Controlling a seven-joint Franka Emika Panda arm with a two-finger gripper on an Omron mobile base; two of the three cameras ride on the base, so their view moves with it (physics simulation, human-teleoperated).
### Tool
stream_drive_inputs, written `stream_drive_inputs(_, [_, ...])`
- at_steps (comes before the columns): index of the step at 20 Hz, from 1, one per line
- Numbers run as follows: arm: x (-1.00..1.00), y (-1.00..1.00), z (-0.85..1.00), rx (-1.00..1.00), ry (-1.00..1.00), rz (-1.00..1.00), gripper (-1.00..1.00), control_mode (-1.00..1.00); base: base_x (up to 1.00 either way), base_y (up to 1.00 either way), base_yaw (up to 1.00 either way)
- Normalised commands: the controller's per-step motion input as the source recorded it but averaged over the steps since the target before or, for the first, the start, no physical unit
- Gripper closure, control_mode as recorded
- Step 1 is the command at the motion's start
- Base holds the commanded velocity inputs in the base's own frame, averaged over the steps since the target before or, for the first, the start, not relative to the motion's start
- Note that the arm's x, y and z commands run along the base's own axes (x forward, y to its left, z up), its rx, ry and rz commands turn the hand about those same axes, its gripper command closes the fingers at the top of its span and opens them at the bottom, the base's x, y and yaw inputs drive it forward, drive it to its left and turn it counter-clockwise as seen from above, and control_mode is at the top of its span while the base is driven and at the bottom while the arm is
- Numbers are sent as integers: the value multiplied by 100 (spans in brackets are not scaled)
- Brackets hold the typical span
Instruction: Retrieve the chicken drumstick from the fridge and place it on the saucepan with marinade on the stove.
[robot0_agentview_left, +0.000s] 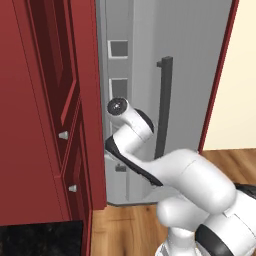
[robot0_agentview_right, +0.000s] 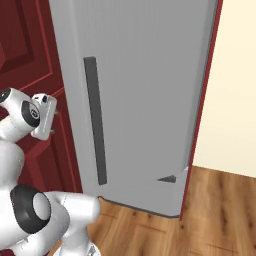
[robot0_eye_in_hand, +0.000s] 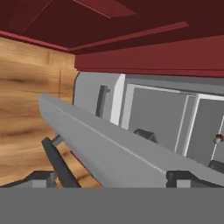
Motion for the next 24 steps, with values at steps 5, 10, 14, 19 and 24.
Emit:
stream_drive_inputs(5, [67,0,-15,-16,17,-2,-100,-100,0,0,0])
stream_drive_inputs(10, [62,0,-20,-16,20,-3,-100,-100,0,0,0])
stream_drive_inputs(14, [17,-26,-32,-15,18,-13,-100,-100,0,0,0])
stream_drive_inputs(19, [-61,-93,-23,-7,0,-32,-100,-100,0,0,0])
stream_drive_inputs(24, [-79,-100,-10,-4,0,-34,-100,-100,0,0,0])
